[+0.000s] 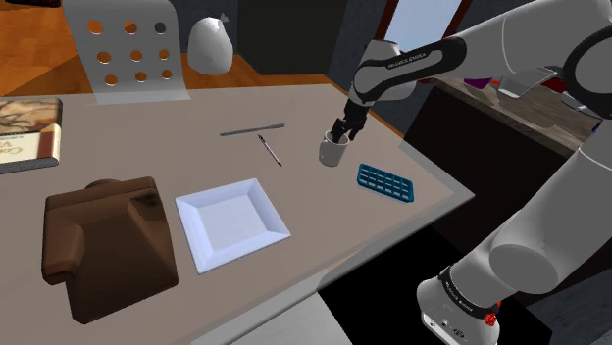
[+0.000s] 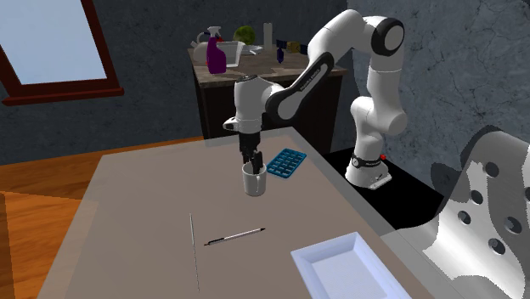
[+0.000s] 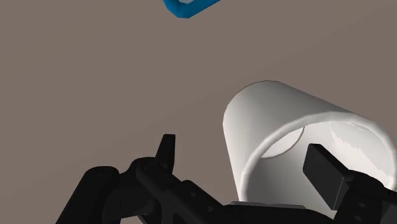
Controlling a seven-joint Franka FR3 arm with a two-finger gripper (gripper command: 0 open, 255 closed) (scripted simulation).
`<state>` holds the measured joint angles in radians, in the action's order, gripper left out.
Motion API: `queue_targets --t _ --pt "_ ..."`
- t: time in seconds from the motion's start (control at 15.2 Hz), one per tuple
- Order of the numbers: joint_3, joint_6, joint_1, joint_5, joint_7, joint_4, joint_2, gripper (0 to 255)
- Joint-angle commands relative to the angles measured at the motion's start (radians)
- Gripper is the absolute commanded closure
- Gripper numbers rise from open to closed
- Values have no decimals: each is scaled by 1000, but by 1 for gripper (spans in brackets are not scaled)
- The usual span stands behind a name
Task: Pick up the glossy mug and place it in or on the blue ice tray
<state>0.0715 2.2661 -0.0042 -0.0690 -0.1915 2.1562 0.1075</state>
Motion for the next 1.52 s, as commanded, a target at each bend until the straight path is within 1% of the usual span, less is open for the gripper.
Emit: queue_targets --t 0.0,0.4,0.46,1.06,1.45 --pt "0 7 0 -1 -1 0 6 0" --pt "0 7 0 -1 -1 0 6 0" --pt "0 7 0 -1 -1 0 6 255" --pt "0 7 0 -1 -1 0 6 255" --pt "1 -69 0 7 6 -33 -37 255"
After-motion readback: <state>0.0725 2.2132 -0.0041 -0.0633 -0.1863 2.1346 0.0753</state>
